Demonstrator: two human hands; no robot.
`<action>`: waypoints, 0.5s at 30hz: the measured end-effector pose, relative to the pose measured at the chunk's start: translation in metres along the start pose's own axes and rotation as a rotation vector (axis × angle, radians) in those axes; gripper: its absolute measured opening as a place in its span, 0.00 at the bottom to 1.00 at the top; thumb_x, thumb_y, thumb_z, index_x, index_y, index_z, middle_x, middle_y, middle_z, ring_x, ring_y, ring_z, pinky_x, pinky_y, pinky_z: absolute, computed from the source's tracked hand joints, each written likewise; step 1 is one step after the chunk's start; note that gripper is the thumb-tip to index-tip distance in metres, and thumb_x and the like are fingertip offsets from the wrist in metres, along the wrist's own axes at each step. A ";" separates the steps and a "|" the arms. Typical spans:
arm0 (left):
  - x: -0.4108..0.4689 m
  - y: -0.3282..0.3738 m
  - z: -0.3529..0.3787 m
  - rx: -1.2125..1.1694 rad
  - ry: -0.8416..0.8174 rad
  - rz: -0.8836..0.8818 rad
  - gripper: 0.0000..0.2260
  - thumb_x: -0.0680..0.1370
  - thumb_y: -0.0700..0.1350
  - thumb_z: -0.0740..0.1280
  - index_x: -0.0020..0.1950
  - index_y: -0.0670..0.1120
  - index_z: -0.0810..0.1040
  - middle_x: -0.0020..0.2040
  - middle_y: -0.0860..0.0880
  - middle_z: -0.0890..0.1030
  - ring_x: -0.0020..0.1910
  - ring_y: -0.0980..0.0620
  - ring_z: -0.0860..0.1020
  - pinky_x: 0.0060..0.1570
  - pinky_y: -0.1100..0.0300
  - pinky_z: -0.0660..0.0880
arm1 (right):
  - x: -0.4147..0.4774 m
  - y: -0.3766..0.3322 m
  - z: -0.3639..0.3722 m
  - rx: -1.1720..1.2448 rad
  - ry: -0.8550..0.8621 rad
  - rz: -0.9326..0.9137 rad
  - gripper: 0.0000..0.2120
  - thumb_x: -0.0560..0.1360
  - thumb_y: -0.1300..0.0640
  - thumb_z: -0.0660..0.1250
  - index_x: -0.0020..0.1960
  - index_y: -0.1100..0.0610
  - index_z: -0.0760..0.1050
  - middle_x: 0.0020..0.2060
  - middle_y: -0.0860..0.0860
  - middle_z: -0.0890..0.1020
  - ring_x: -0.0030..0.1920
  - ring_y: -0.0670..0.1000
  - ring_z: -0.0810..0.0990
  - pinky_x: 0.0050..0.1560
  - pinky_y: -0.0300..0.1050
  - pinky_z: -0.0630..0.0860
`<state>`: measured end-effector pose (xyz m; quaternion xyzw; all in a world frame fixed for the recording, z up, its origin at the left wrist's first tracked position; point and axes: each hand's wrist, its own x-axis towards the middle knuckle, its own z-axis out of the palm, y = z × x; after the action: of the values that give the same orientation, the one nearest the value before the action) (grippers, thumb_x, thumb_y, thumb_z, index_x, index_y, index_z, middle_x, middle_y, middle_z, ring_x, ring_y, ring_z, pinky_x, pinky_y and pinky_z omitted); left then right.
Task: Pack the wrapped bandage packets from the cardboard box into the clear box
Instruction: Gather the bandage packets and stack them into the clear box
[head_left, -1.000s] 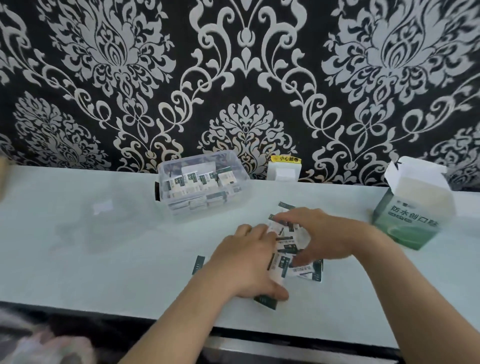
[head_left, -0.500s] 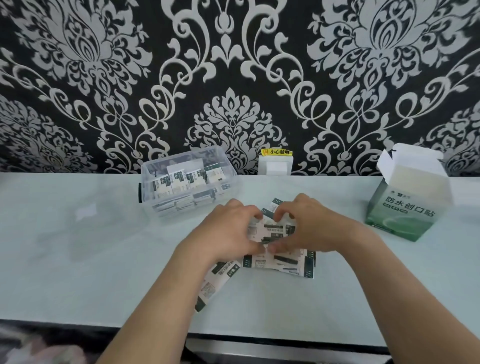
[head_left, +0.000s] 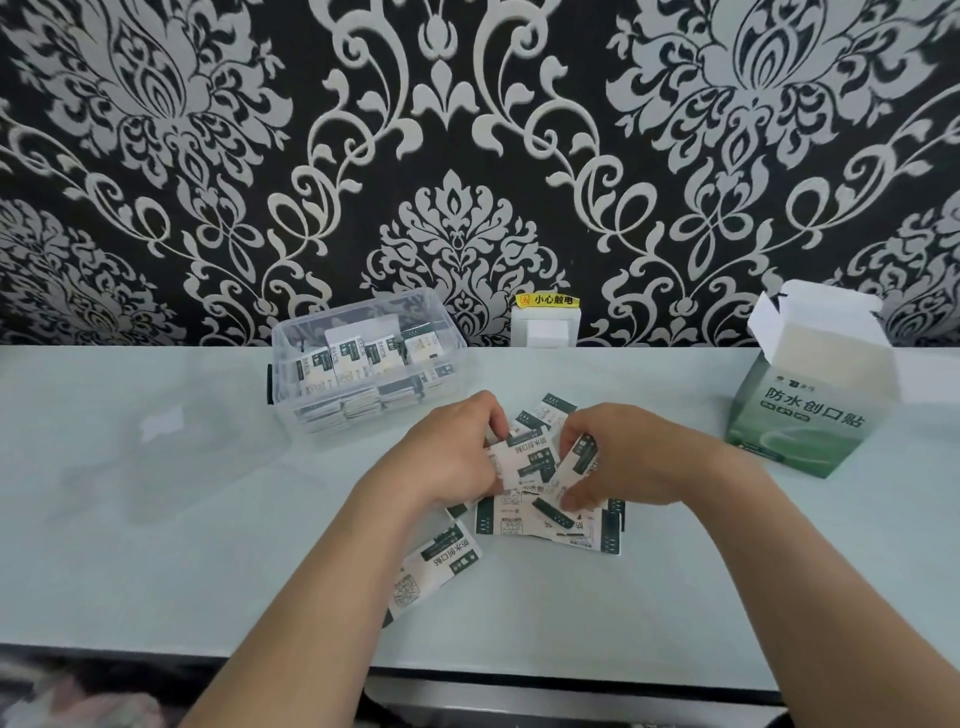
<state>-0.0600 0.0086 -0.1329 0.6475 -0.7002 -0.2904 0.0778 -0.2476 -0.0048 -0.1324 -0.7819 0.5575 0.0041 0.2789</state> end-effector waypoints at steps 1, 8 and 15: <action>0.001 0.001 0.000 -0.006 -0.005 -0.007 0.20 0.71 0.39 0.75 0.55 0.54 0.71 0.51 0.52 0.77 0.47 0.52 0.77 0.48 0.54 0.78 | 0.000 0.001 0.001 0.012 0.019 -0.014 0.13 0.70 0.51 0.76 0.44 0.45 0.71 0.44 0.40 0.74 0.42 0.42 0.74 0.41 0.39 0.72; -0.006 -0.007 -0.017 -0.150 0.032 0.019 0.05 0.76 0.43 0.70 0.51 0.50 0.80 0.46 0.51 0.83 0.44 0.52 0.81 0.49 0.52 0.79 | -0.005 0.006 -0.006 0.146 0.136 -0.019 0.08 0.74 0.61 0.71 0.44 0.48 0.75 0.40 0.43 0.79 0.33 0.39 0.79 0.31 0.33 0.71; -0.015 0.001 -0.013 -0.491 0.082 0.129 0.05 0.80 0.43 0.65 0.53 0.51 0.78 0.47 0.52 0.84 0.44 0.54 0.81 0.50 0.53 0.78 | -0.009 -0.020 -0.004 0.609 0.279 -0.126 0.10 0.70 0.65 0.75 0.47 0.58 0.77 0.35 0.51 0.85 0.32 0.46 0.83 0.33 0.35 0.75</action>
<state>-0.0526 0.0192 -0.1174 0.5745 -0.6447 -0.4196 0.2797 -0.2344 0.0053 -0.1171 -0.6888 0.5163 -0.2868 0.4204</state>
